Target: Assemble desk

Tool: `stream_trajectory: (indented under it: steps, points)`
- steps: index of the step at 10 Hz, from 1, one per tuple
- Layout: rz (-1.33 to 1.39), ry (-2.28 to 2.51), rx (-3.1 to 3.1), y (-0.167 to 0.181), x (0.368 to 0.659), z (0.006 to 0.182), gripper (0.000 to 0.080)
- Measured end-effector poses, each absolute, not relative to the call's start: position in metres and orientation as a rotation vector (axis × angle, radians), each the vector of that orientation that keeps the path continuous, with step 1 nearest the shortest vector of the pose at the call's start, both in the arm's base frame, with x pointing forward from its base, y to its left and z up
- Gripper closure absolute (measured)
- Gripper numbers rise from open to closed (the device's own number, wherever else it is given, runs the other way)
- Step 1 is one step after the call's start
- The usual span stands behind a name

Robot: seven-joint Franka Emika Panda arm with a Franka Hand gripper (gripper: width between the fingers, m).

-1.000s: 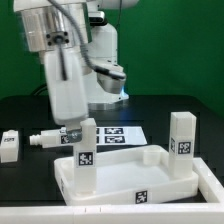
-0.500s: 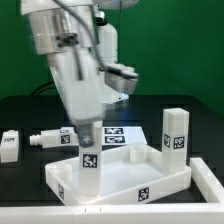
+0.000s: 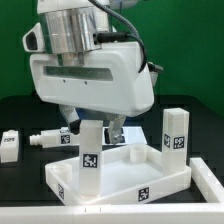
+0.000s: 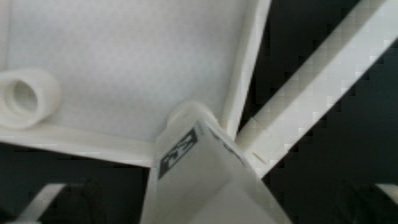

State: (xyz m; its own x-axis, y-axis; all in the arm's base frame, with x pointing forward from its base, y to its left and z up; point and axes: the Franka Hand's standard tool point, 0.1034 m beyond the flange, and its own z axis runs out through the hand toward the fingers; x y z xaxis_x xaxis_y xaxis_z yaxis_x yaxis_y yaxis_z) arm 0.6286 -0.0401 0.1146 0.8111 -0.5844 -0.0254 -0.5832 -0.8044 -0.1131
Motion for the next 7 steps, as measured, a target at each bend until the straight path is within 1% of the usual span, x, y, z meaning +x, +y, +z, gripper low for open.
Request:
stream_trajectory:
  steps: [1,2,4,6,7]
  points:
    - [-0.087,0.62,-2.971,-0.0436,0.6317,0.1144,0.0151]
    - [-0.098,0.396,-3.016,-0.0437,0.6322,0.1151,0.0151]
    - [-0.097,0.392,-3.018,-0.0442,0.632,0.1141,0.0151]
    - [-0.095,0.429,-3.013,-0.0454,0.6318,0.1137,0.0408]
    - [-0.079,0.638,-2.973,-0.0522,0.6339,0.1156,0.0408]
